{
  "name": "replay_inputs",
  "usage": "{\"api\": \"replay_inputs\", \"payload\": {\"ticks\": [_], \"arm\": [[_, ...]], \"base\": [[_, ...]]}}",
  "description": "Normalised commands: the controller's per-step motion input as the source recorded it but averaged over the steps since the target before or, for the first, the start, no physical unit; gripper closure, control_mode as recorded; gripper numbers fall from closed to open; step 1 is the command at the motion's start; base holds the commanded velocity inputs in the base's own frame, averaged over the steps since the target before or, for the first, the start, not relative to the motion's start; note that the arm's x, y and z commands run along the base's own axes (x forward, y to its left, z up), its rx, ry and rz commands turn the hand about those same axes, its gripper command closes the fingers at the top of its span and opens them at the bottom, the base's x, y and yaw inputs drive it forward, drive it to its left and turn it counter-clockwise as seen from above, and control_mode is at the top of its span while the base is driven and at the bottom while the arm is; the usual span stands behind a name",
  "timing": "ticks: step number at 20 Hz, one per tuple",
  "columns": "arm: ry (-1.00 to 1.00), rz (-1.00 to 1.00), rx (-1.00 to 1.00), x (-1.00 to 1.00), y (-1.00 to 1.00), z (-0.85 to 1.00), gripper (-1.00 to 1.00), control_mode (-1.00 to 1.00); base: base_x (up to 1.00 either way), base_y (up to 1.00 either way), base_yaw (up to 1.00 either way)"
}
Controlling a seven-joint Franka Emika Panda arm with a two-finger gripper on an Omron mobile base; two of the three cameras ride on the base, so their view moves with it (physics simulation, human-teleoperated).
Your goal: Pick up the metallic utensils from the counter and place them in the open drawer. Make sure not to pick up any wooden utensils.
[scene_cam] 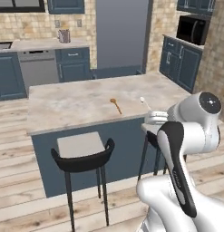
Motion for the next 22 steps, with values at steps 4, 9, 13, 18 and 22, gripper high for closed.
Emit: {"api": "replay_inputs", "payload": {"ticks": [4,9,13,18,22], "arm": [[0.0,0.0,0.0,0.0,0.0,0.0,-1.0,1.0],[0.0,0.0,0.0,0.0,0.0,0.0,-1.0,1.0],[0.0,0.0,0.0,0.0,0.0,0.0,-1.0,1.0],[0.0,0.0,0.0,0.0,0.0,0.0,-1.0,1.0],[0.0,0.0,0.0,0.0,0.0,0.0,-1.0,1.0]], "base": [[0.68,-1.0,0.25],[0.93,-0.72,0.23],[0.9,-0.29,0.12],[0.66,0.01,0.0],[0.84,-0.01,0.06]]}}
